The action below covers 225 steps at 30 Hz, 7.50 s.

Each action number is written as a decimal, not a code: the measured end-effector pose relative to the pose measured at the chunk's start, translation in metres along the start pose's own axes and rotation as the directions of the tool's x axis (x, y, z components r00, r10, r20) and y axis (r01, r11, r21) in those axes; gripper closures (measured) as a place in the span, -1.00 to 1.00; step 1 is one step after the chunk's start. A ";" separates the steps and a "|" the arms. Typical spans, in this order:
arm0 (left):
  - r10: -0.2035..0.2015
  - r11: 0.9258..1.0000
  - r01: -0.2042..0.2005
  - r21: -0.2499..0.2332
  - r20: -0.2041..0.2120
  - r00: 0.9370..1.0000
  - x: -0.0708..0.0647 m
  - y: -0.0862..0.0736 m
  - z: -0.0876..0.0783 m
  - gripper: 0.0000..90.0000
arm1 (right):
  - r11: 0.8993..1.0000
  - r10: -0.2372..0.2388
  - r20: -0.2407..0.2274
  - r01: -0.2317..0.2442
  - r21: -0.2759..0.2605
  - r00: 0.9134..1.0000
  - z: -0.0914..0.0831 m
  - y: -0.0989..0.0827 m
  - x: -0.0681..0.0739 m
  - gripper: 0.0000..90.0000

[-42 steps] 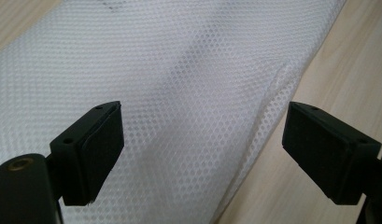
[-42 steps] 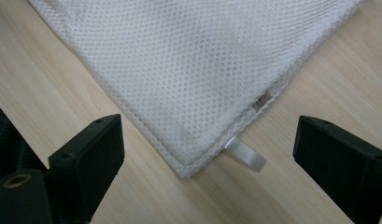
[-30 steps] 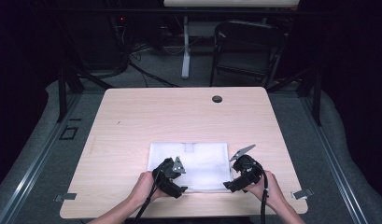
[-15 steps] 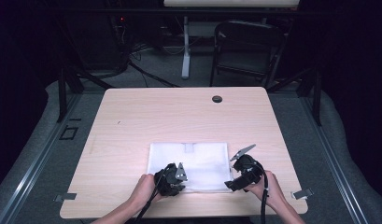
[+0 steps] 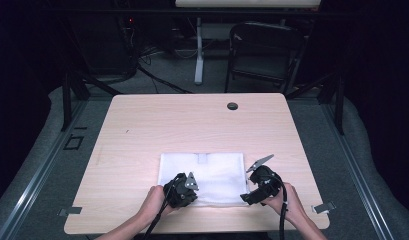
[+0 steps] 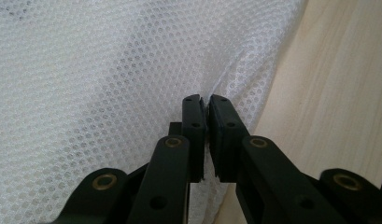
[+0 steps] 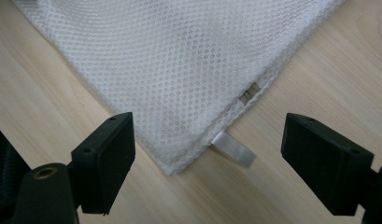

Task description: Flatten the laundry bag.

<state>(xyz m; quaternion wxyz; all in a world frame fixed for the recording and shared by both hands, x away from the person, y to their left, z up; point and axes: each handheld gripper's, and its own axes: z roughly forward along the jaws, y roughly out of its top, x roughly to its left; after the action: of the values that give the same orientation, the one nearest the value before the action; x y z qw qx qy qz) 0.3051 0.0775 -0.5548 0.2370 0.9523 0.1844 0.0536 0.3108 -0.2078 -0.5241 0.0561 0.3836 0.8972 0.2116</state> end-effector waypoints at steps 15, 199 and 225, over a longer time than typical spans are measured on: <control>-0.024 1.000 0.024 -0.019 0.022 0.999 0.002 0.003 -0.005 0.95 | 0.999 0.001 -0.003 -0.001 -0.035 1.000 -0.009 0.000 0.000 -0.59; -0.342 0.935 0.280 -0.219 -0.345 0.874 0.177 0.121 -0.031 0.45 | 0.970 -0.241 -0.259 0.233 -0.064 0.935 0.033 0.027 0.085 0.51; -0.314 0.920 0.257 -0.296 -0.165 0.935 0.109 0.055 -0.061 -0.77 | 0.991 -0.034 -0.048 0.027 -0.134 0.998 -0.026 -0.010 -0.001 -0.74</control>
<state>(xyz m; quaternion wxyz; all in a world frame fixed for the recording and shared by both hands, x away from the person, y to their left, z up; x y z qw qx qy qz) 0.4123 0.1001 -0.4735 0.3491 0.8628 0.3367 0.1427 0.2980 -0.2233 -0.5045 0.0623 0.3597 0.8879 0.2800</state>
